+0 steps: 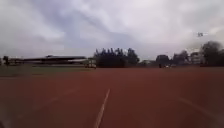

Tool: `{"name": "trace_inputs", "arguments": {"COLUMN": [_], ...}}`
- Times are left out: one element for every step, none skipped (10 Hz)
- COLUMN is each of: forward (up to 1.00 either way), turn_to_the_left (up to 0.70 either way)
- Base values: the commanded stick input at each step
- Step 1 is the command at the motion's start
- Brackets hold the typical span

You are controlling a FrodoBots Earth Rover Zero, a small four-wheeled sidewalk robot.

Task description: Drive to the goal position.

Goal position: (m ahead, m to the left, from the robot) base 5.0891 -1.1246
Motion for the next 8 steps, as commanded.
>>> {"name": "trace_inputs", "arguments": {"forward": [0.7, 0.7, 0.7, 0.7, 0.7, 0.7, 0.7, 0.7], "turn_to_the_left": [-0.2, -0.02, 0.0, 0.0, 0.0, 0.0, 0.0, 0.0]}}
